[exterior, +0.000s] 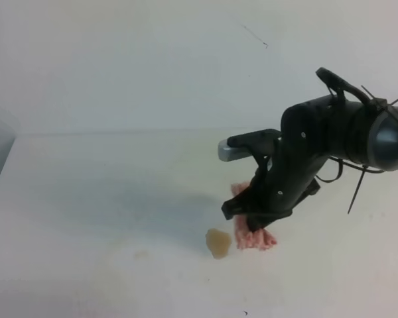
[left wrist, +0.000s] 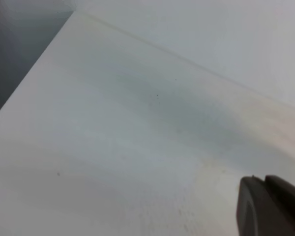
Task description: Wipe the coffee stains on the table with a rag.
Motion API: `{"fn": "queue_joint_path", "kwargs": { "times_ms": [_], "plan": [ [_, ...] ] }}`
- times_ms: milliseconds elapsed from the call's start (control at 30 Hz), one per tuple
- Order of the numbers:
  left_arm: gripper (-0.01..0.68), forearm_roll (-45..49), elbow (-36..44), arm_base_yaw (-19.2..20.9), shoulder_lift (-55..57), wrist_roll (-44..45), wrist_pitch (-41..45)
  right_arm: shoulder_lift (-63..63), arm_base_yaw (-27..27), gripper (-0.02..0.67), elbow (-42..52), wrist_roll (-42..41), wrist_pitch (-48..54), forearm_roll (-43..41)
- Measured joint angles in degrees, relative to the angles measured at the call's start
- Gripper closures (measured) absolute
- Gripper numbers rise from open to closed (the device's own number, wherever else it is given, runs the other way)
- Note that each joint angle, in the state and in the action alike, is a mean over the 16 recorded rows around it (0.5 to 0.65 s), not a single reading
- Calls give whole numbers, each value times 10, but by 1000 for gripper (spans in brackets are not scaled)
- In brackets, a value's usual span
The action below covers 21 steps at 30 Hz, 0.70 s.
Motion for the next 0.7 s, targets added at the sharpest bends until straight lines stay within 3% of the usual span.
{"fn": "queue_joint_path", "kwargs": {
  "times_ms": [367,700],
  "plan": [
    [672,0,0,0,0,0,0,32,50,651,-33,-99,-38,117],
    [672,0,0,0,0,0,0,86,59,652,-33,-60,-67,20]
  ]
}}
